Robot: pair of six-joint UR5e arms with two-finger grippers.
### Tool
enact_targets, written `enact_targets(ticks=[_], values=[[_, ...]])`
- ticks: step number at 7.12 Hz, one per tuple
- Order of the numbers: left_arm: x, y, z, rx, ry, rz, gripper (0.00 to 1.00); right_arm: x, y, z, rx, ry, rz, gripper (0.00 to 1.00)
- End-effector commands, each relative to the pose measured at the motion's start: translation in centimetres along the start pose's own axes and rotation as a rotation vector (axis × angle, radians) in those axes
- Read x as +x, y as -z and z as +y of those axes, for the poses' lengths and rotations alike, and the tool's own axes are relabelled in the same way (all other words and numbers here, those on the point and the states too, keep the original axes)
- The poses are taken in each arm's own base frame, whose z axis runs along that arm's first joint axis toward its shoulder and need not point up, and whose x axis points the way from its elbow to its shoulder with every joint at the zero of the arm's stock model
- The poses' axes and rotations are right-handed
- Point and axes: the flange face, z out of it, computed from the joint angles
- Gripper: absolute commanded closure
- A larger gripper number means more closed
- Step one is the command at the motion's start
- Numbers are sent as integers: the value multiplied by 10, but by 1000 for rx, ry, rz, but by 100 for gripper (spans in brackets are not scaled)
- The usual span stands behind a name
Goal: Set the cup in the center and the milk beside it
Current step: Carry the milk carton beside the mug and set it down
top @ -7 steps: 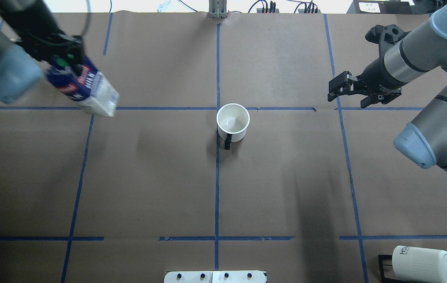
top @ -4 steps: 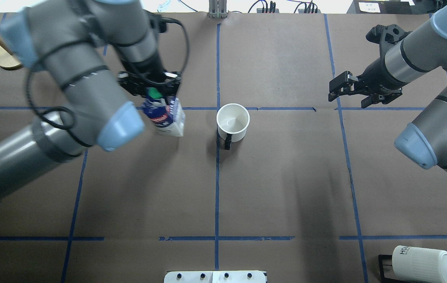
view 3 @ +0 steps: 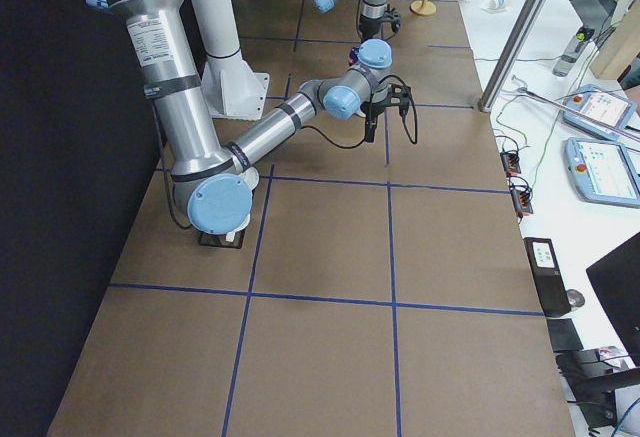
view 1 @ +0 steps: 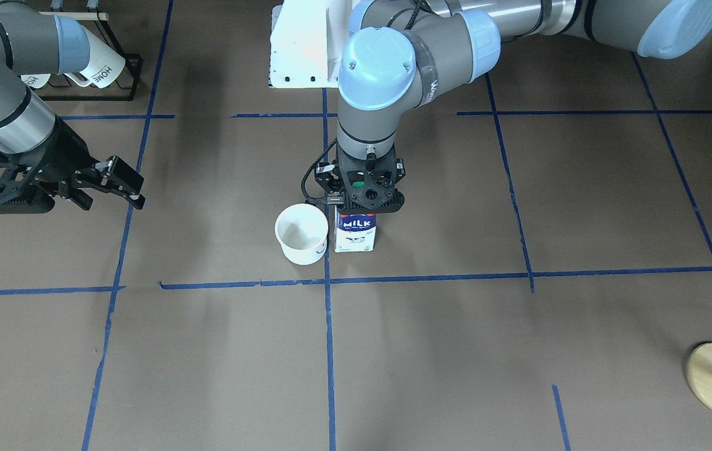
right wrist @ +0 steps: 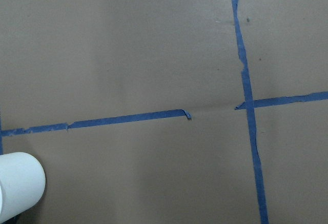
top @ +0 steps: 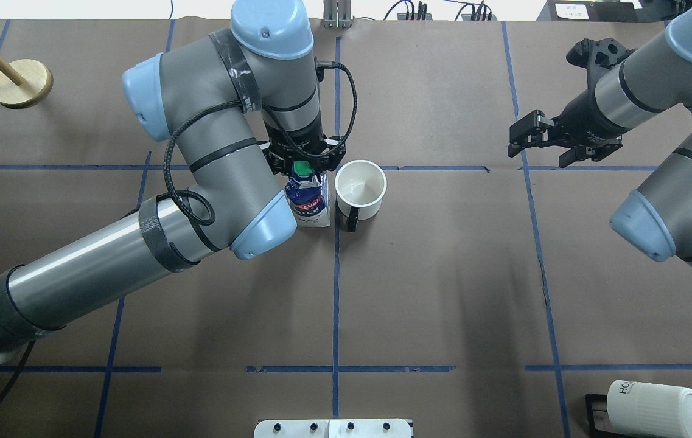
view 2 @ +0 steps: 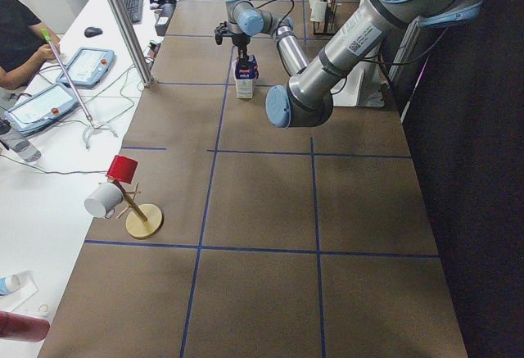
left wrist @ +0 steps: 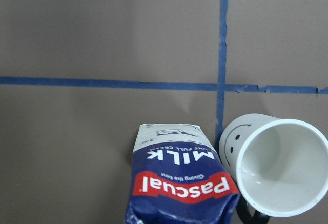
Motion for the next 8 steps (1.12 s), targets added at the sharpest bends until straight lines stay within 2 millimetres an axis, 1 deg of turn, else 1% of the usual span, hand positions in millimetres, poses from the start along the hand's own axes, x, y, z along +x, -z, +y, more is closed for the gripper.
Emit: enact_targets(ticks=[1,2,3,4,6,7,8], values=[[4,-2,3,-3,2,6,93,-1,0,0,2,2,1,0],[4,-1,2,2,-3,13,68,0,-1,0,0,1,2,0],[4,-1,1,11,-13,30,17,-1,-2,0,1,1,2,0],[2,-3,1,11,-11,29,0,-2,-2,1,-1,2,2,0],[3,-2,0,14,-11,29,0,-2,-4,1,-4,1,3,0],[2,6,0,22,-9,38,0,-1,-4,1,2,2,8,0],[-3,58,1,93,-25,102,0,0,-5,1,2,2,9,0]])
